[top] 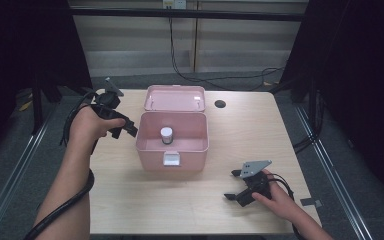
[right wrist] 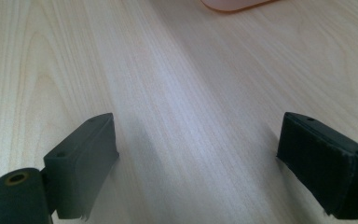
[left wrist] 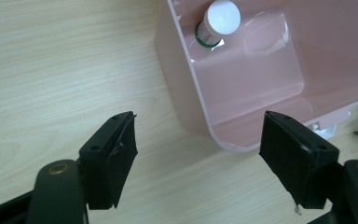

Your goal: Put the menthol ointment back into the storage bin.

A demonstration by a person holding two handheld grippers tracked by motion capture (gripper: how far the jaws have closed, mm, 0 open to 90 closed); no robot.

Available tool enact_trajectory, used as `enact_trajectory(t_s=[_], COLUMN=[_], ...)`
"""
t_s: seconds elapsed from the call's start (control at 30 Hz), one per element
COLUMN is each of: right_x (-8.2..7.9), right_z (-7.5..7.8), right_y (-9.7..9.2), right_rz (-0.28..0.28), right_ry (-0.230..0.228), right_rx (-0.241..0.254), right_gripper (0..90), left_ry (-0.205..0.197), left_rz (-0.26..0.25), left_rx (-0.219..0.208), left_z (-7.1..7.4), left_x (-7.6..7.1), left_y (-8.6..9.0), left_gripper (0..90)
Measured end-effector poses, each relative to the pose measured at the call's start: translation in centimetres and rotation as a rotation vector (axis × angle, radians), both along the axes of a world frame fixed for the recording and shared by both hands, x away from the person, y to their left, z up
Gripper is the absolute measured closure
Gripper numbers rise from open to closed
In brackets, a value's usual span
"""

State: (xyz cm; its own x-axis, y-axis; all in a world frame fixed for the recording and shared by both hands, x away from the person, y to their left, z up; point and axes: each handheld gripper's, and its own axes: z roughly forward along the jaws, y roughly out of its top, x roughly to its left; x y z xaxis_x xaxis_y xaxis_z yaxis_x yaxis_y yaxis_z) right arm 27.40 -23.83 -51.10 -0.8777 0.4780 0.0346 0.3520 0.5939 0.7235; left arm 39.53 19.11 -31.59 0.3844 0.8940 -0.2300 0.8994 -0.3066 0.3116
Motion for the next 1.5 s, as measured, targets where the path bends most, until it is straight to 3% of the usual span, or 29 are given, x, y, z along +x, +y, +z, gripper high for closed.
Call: enact_trajectory(t_s=[0.47, 0.77, 1.5], right_x=[0.0, 0.0, 0.0], right_z=[0.0, 0.0, 0.0], right_y=[0.0, 0.0, 0.0], right_rz=[-0.001, -0.001, 0.0], right_ry=[-0.002, -0.002, -0.001], right_rx=[0.001, 0.001, 0.0], right_gripper=[11.0, 11.0, 11.0], left_ry=[-0.012, -0.01, -0.018], left_rz=[-0.019, -0.033, -0.066], left_rx=[-0.012, -0.007, -0.045], left_z=[-2.3, -5.0, -10.9], left_x=[-1.7, -3.1, -5.7], left_y=[2.3, 3.6, 4.1], left_gripper=[26.6, 26.0, 25.5])
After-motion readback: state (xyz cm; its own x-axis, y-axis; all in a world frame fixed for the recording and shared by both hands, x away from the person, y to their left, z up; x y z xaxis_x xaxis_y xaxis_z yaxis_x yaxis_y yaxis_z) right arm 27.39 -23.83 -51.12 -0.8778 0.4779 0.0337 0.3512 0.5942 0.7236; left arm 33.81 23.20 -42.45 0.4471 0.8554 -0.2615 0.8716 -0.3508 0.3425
